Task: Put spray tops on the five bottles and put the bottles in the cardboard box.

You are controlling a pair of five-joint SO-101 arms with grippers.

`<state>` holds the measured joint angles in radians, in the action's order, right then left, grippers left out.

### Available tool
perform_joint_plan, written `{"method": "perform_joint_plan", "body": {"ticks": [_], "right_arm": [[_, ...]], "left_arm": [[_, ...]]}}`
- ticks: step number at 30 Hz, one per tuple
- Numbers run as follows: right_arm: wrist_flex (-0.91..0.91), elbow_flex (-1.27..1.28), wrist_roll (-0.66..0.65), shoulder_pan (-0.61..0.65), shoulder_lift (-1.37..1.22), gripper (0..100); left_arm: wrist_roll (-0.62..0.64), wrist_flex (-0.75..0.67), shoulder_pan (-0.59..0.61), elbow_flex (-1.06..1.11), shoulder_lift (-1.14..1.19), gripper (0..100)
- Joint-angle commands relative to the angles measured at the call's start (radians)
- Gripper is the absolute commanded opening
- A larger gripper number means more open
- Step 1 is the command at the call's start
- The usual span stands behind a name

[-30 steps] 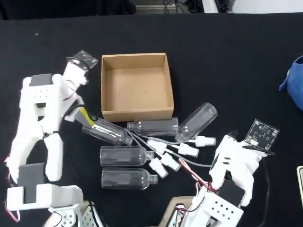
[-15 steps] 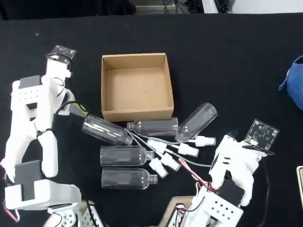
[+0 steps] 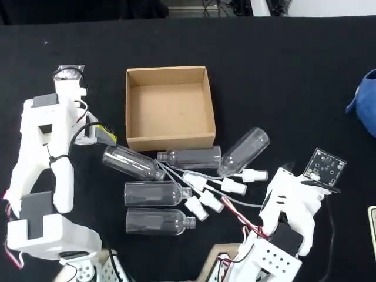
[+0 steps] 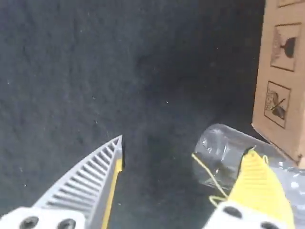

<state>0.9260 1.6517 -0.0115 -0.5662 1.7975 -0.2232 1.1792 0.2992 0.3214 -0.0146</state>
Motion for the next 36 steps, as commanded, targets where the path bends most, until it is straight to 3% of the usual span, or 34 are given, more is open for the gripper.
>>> {"method": "perform_joint_plan", "body": {"ticks": [1, 7, 15, 19, 24, 26, 31, 33, 36], "right_arm": [[-0.028, -0.035, 0.0, 0.015, 0.099, 14.9], [-0.028, -0.035, 0.0, 0.015, 0.099, 14.9], [-0.028, -0.035, 0.0, 0.015, 0.099, 14.9], [-0.028, -0.035, 0.0, 0.015, 0.099, 14.9], [-0.028, -0.035, 0.0, 0.015, 0.099, 14.9], [-0.028, -0.035, 0.0, 0.015, 0.099, 14.9], [-0.028, -0.035, 0.0, 0.015, 0.099, 14.9], [-0.028, -0.035, 0.0, 0.015, 0.099, 14.9], [-0.028, -0.035, 0.0, 0.015, 0.099, 14.9]], "left_arm": [[-0.002, 0.005, 0.044, 0.041, -0.008, 26], [-0.114, 0.012, 0.107, 0.093, -0.015, 26], [-0.301, 0.201, 0.131, 0.076, -0.015, 26], [-0.328, 0.222, 0.133, 0.048, -0.017, 26], [-0.333, 0.292, 0.12, -0.134, -0.017, 26], [-0.379, 0.359, 0.091, -0.229, -0.015, 26], [-0.684, 0.545, -0.053, -0.286, -0.015, 26], [-0.707, 0.56, -0.108, -0.272, -0.015, 26], [-0.641, 0.516, -0.168, -0.262, -0.015, 26]]}}
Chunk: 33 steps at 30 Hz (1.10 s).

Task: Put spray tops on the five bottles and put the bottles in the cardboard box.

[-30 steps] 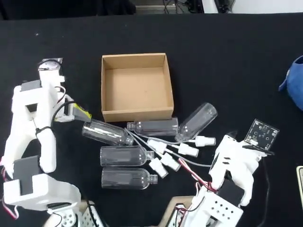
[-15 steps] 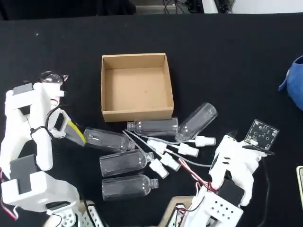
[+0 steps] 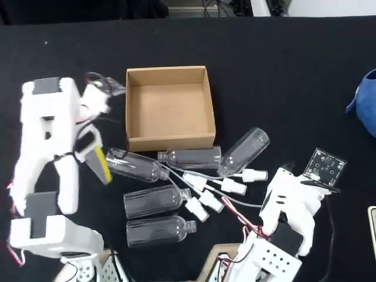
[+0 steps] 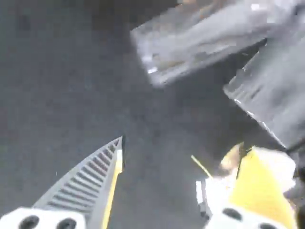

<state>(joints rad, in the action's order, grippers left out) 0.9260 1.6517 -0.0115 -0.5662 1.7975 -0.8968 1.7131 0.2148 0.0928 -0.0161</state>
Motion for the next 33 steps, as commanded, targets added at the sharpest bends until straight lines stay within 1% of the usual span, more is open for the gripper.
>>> {"method": "perform_joint_plan", "body": {"ticks": [1, 3, 7, 9, 13, 17, 23, 30, 33], "right_arm": [[-0.028, -0.035, 0.0, 0.015, 0.099, 14.9], [-0.028, -0.035, 0.0, 0.015, 0.099, 14.9], [-0.028, -0.035, 0.0, 0.015, 0.099, 14.9], [-0.028, -0.035, 0.0, 0.015, 0.099, 14.9], [-0.028, -0.035, 0.0, 0.015, 0.099, 14.9], [-0.028, -0.035, 0.0, 0.015, 0.099, 14.9], [-0.028, -0.035, 0.0, 0.015, 0.099, 14.9], [-0.028, -0.035, 0.0, 0.015, 0.099, 14.9], [-0.028, -0.035, 0.0, 0.015, 0.099, 14.9]], "left_arm": [[0.057, -0.054, -0.097, -0.027, -0.014, 26], [0.061, -0.124, -0.116, 0.007, -0.014, 26], [-0.014, -0.203, -0.166, 0.082, -0.014, 26], [-0.029, -0.245, -0.183, 0.113, -0.014, 26], [-0.037, -0.367, -0.189, 0.163, -0.014, 26], [-0.04, -0.457, -0.189, 0.229, -0.014, 26], [-0.109, -0.491, -0.189, 0.268, -0.014, 26], [-0.117, -0.494, -0.191, 0.263, -0.014, 26], [-0.117, -0.539, -0.211, 0.283, -0.014, 26]]}}
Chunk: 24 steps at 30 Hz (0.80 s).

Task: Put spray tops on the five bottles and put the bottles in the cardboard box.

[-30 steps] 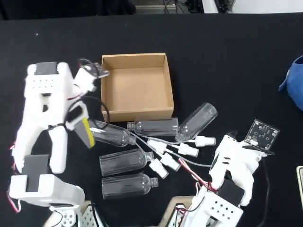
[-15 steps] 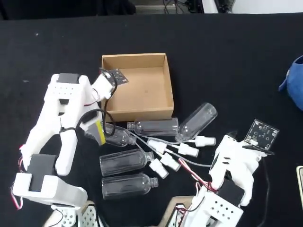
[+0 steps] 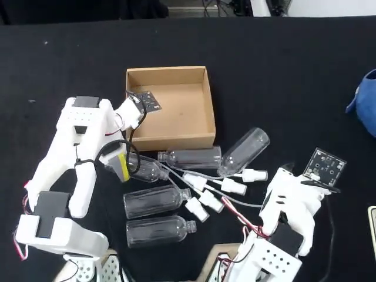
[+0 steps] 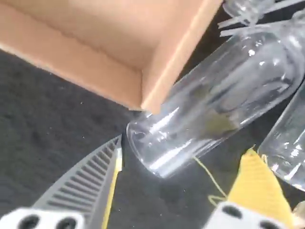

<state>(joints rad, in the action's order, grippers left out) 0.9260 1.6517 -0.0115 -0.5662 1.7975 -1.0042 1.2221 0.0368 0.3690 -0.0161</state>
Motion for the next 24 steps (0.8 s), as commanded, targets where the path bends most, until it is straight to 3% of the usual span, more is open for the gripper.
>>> {"method": "perform_joint_plan", "body": {"ticks": [1, 6, 14, 20, 24], "right_arm": [[-0.028, -0.035, 0.0, 0.015, 0.099, 14.9], [-0.028, -0.033, 0.0, 0.015, 0.099, 14.9], [-0.028, -0.033, 0.0, 0.015, 0.099, 14.9], [-0.028, -0.033, 0.0, 0.015, 0.099, 14.9], [-0.028, -0.033, 0.0, 0.015, 0.099, 14.9]], "left_arm": [[-0.009, -0.058, -0.038, 0.015, -0.014, 26], [-0.009, -0.075, -0.071, 0.048, -0.014, 26], [-0.009, -0.089, -0.028, 0.07, -0.014, 26], [-0.006, -0.069, -0.031, 0.104, -0.014, 13], [-0.005, -0.038, -0.031, 0.101, -0.014, 12]]}}
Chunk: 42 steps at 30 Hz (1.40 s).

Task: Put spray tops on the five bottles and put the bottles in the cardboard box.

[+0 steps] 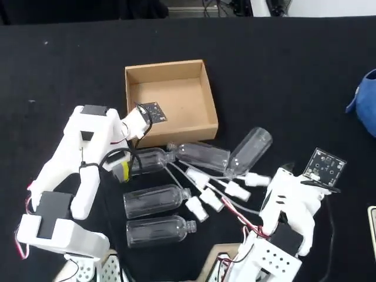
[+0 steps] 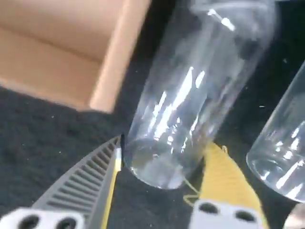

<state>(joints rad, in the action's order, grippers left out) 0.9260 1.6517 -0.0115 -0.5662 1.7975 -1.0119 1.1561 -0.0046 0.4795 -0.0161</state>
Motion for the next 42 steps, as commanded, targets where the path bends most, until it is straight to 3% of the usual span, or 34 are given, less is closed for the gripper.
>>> {"method": "perform_joint_plan", "body": {"ticks": [1, 7, 12, 18, 26, 30, 36, 42], "right_arm": [[-0.028, -0.033, 0.0, 0.015, 0.099, 14.9], [-0.028, -0.033, 0.0, 0.015, 0.099, 14.9], [-0.028, -0.033, 0.0, 0.015, 0.099, 14.9], [-0.028, -0.033, 0.0, 0.015, 0.099, 14.9], [-0.028, -0.033, 0.0, 0.015, 0.099, 14.9], [-0.028, -0.033, 0.0, 0.015, 0.099, 14.9], [-0.028, -0.033, 0.0, 0.015, 0.099, 14.9], [-0.028, -0.033, 0.0, 0.015, 0.099, 14.9]], "left_arm": [[0.002, 0.037, 0.01, -0.01, -0.014, 12], [0.0, 0.086, 0.01, -0.021, -0.021, 12], [-0.002, 0.222, 0.008, -0.094, -0.129, 12], [-0.087, 0.361, 0.021, -0.122, -0.23, 12], [-0.181, 0.46, 0.197, -0.166, -0.247, 12], [-0.25, 0.422, 0.364, -0.17, -0.241, 12], [-0.301, 0.219, 0.627, -0.14, -0.238, 12], [-0.339, 0.089, 0.748, -0.033, -0.239, 12]]}}
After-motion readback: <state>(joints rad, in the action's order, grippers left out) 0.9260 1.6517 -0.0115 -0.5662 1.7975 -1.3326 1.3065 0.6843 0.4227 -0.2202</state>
